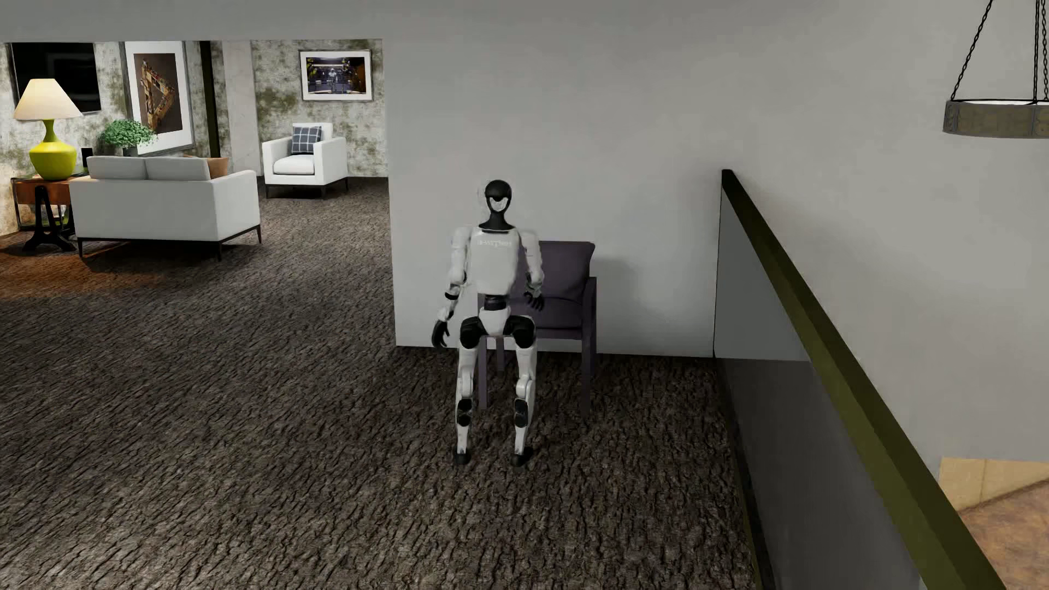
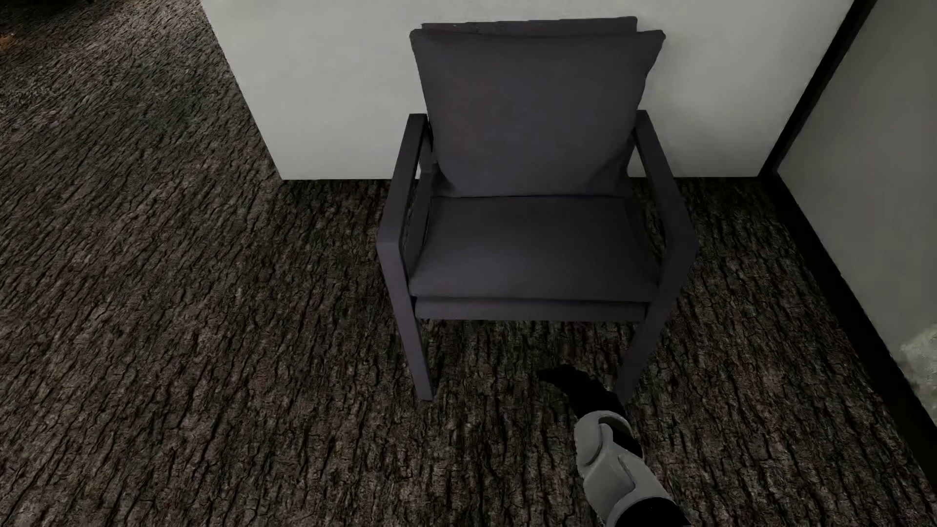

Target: Walk to dark chair

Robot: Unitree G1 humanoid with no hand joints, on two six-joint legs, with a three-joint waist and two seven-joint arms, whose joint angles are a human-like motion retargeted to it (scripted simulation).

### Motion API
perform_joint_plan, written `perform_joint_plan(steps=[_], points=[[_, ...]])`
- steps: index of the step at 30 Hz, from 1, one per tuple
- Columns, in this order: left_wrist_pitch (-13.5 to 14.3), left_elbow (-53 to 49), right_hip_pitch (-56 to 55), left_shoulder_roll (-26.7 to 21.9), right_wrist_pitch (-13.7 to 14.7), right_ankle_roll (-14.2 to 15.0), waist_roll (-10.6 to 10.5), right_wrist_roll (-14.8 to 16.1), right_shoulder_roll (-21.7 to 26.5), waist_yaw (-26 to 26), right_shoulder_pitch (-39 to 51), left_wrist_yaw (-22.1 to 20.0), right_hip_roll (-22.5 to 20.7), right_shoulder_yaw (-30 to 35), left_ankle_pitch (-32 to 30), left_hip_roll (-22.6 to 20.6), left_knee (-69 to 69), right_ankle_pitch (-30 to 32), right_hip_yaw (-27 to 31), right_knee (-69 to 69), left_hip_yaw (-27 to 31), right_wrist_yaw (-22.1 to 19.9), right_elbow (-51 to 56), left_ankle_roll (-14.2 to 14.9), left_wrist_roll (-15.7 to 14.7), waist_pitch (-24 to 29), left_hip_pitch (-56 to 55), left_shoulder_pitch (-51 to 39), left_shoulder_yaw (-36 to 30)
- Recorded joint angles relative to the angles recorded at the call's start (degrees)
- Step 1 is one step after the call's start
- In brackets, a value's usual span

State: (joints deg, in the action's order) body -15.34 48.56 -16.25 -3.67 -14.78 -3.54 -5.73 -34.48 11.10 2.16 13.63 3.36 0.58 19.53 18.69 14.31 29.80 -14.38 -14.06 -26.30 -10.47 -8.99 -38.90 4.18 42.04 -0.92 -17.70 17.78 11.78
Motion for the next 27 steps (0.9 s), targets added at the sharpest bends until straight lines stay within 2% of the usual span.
perform_joint_plan(steps=[2, 4, 6, 7, 9, 10, 11, 14, 16, 19, 21, 24, 27], points=[[0.6, -2.2, 0.6, -0.8, -0.2, 0.5, 0.4, 1.9, -1.2, -0.2, -3.8, -0.1, 1.3, -2.8, -0.9, -1.3, -2.5, -0.3, -0.6, 0.7, -0.3, -1.0, 0.4, 1.1, 1.1, -0.5, 1.0, -3.0, -1.1], [2.3, -6.1, 1.9, -1.1, -1.5, 1.0, 1.1, 3.4, -2.4, -0.8, -7.8, -2.1, 2.9, -3.6, -1.7, -2.9, -5.0, -0.5, -2.0, 1.9, 0.2, -0.3, -2.6, 2.3, 0.8, -1.0, 2.1, -5.8, -1.6], [4.5, -9.2, 3.4, 0.2, -4.7, 1.5, 1.8, 3.9, -3.2, -1.1, -12.2, -6.0, 4.4, -2.5, -2.5, -4.9, -7.5, -0.8, -3.8, 2.9, 1.8, 3.5, -8.4, 1.6, -1.0, -1.5, 3.3, -8.6, -1.7], [5.5, -10.6, 4.1, 0.5, -6.4, 1.7, 2.1, 4.0, -3.8, -1.2, -14.1, -6.6, 5.0, -1.8, -2.9, -5.7, -8.6, -0.9, -4.6, 3.3, 2.5, 5.5, -12.2, 1.3, -1.8, -1.7, 4.0, -9.4, -2.2], [7.2, -12.4, 5.2, 0.8, -10.3, 2.1, 2.8, 3.7, -5.4, -1.2, -18.1, -6.4, 5.9, 0.4, -3.1, -6.8, -9.7, -1.2, -5.9, 3.7, 3.5, 9.9, -18.5, 1.1, -2.3, -1.8, 4.9, -10.8, -3.6], [8.0, -13.1, 5.6, 0.9, -11.8, 2.3, 3.1, 4.8, -6.3, -1.3, -20.2, -5.9, 6.3, 0.0, -3.1, -7.2, -9.9, -1.4, -6.3, 3.8, 3.9, 12.1, -20.4, 1.1, -2.3, -1.9, 5.0, -11.0, -4.6], [8.2, -13.4, 5.9, 1.1, -12.0, 2.4, 3.4, 5.4, -6.8, -1.4, -22.4, -5.7, 6.6, -0.4, -3.0, -7.5, -9.9, -1.6, -6.8, 3.7, 4.3, 12.6, -20.5, 1.1, -2.4, -1.8, 5.1, -11.1, -5.4], [6.9, -11.7, 6.5, 1.4, -8.6, 2.8, 4.3, 3.4, -6.1, -2.1, -28.5, -5.3, 7.1, 1.6, -2.4, -7.9, -9.5, -2.1, -6.9, 3.4, 4.4, 13.2, -17.2, 1.0, -2.9, -1.6, 5.5, -10.0, -6.4], [4.5, -7.9, 6.4, 1.8, -8.3, 2.9, 4.7, 4.5, -5.9, -2.6, -29.9, -5.0, 7.1, -0.6, -1.8, -7.7, -9.1, -2.3, -6.1, 3.1, 3.5, 11.7, -15.1, 0.9, -2.9, -1.3, 6.0, -8.9, -5.1], [-1.1, -0.5, 5.9, 2.7, -9.4, 3.0, 5.0, 2.8, -4.9, -2.7, -26.3, -4.4, 6.3, -0.3, -0.8, -6.7, -8.3, -2.2, -3.6, 2.8, 1.1, 10.9, -14.0, 0.7, -3.6, -1.0, 6.7, -7.9, -0.1], [-3.3, 3.1, 5.4, 3.1, -8.6, 3.1, 5.1, 1.9, -3.7, -2.5, -22.2, -3.7, 5.4, -0.2, -0.2, -5.8, -7.6, -2.1, -1.7, 2.7, -0.7, 10.6, -13.3, 0.6, -3.4, -0.8, 6.9, -7.0, 1.9], [-1.7, 2.9, 4.5, 3.3, -6.5, 3.1, 5.0, 0.6, -2.6, -1.9, -16.3, -2.5, 4.4, 0.2, 0.4, -4.7, -6.9, -1.9, 0.2, 2.5, -2.6, 7.8, -10.7, 0.6, -2.6, -0.6, 6.9, -5.3, 3.1], [0.3, 0.0, 3.9, 3.5, -4.5, 3.0, 5.0, 0.6, -2.2, -1.2, -12.8, -3.2, 4.1, 0.0, 0.3, -4.4, -6.6, -1.7, 0.6, 2.5, -2.8, 4.9, -6.9, 0.5, -2.2, -0.4, 6.3, -5.3, 3.9]])
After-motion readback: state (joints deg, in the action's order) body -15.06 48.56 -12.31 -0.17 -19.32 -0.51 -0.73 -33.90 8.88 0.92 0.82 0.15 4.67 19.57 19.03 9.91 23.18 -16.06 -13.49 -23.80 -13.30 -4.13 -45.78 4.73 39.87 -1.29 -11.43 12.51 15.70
